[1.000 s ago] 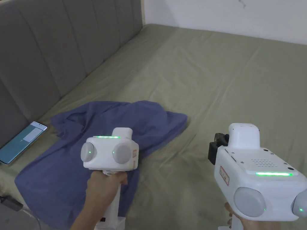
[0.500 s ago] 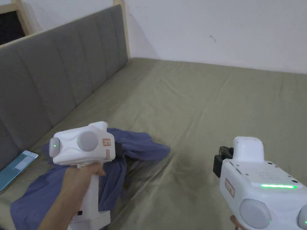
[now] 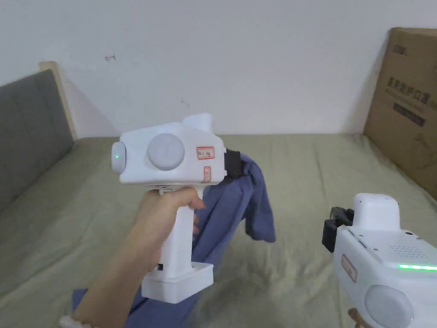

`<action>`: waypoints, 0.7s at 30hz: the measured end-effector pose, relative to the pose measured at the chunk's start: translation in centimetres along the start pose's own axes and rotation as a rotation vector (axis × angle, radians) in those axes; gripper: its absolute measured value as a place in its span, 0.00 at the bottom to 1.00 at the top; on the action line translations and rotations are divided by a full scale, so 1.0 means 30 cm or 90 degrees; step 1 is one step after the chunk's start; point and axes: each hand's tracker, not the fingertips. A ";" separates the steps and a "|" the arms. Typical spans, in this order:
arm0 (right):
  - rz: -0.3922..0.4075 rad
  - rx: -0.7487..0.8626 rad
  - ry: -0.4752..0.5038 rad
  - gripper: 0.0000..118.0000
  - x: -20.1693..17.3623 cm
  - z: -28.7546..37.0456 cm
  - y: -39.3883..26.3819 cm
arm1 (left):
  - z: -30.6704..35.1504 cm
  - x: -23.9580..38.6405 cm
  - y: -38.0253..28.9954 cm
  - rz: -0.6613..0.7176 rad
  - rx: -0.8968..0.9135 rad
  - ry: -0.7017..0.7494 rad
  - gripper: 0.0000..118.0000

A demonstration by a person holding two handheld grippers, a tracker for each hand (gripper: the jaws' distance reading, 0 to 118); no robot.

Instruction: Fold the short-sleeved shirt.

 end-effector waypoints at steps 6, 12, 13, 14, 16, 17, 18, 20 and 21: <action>-0.036 -0.002 -0.104 0.01 0.273 0.102 -0.003 | -0.277 0.178 -0.258 -0.014 -0.124 -0.071 0.03; -0.062 -0.039 -0.148 0.01 0.398 0.131 -0.077 | -0.508 0.193 -0.740 0.031 -0.351 -0.049 0.03; -0.063 -0.046 -0.150 0.01 0.402 0.129 -0.093 | -0.518 0.198 -0.797 0.008 -0.373 -0.045 0.03; -0.060 -0.054 -0.151 0.01 0.401 0.125 -0.107 | -0.519 0.204 -0.841 -0.013 -0.382 -0.027 0.03; -0.051 -0.068 -0.150 0.01 0.390 0.114 -0.131 | -0.500 0.201 -0.869 -0.022 -0.363 -0.017 0.05; -0.049 -0.076 -0.146 0.01 0.380 0.107 -0.141 | -0.485 0.190 -0.862 0.001 -0.343 -0.017 0.10; -0.050 -0.082 -0.142 0.01 0.371 0.099 -0.148 | -0.478 0.180 -0.850 0.023 -0.329 -0.035 0.28; -0.050 -0.095 -0.124 0.01 0.341 0.081 -0.162 | -0.456 0.161 -0.810 0.040 -0.329 -0.044 0.73; -0.048 -0.098 -0.118 0.01 0.325 0.076 -0.165 | -0.443 0.155 -0.797 0.037 -0.325 -0.045 0.93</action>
